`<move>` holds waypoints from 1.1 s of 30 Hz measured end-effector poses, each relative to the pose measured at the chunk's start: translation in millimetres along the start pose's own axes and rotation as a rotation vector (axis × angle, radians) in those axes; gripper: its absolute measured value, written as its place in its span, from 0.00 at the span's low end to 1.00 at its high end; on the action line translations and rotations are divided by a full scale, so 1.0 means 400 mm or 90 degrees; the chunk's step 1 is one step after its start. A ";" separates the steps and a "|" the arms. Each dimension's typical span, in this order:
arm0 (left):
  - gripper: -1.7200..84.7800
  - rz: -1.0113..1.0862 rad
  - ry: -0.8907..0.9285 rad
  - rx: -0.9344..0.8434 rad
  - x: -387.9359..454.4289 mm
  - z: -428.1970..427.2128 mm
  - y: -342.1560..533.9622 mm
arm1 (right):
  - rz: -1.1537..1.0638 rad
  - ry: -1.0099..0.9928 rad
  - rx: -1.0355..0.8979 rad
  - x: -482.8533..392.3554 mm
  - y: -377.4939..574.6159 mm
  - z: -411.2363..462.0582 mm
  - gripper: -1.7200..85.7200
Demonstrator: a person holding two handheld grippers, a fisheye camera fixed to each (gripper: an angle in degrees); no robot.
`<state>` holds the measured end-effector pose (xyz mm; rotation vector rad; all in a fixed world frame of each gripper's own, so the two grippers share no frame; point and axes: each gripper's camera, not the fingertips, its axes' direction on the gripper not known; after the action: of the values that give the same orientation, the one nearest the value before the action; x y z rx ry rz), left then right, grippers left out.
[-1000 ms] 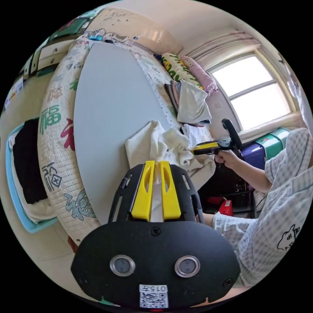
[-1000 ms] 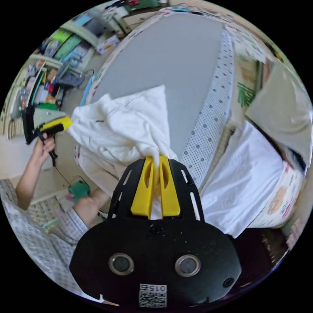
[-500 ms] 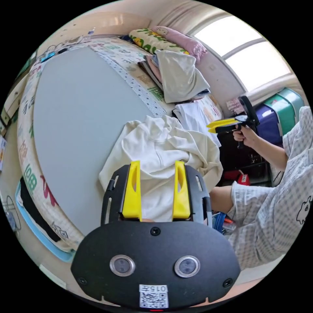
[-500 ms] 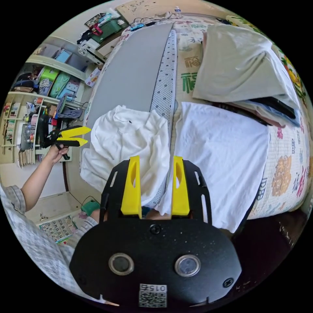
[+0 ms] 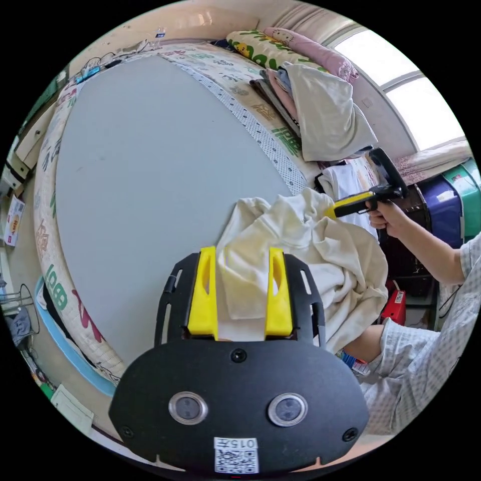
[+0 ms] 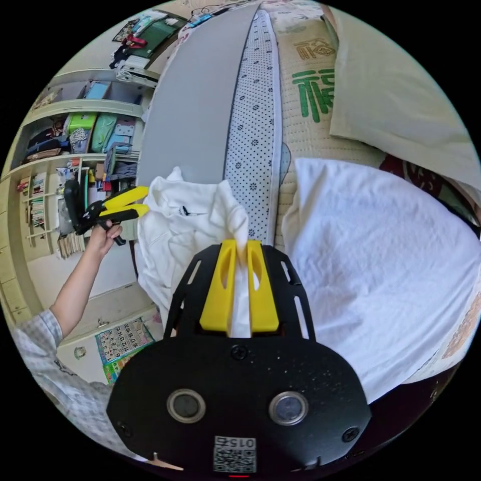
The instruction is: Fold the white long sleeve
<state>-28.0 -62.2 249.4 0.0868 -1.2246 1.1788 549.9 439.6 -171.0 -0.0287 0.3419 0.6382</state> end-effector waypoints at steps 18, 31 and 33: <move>0.02 -0.034 0.059 0.290 0.255 -0.403 0.483 | 0.033 0.065 0.387 -0.133 0.831 -0.498 0.03; 0.01 0.242 0.037 0.400 0.471 -1.031 0.864 | -0.211 0.025 0.465 -0.745 1.328 -1.037 0.03; 0.01 0.266 0.042 0.354 0.508 -1.082 0.912 | -0.242 0.080 0.444 -0.856 1.401 -1.087 0.03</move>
<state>-28.3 500.4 37.3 0.2113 -0.8471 1.8532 -168.4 635.5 -427.5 0.5246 0.6475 0.1167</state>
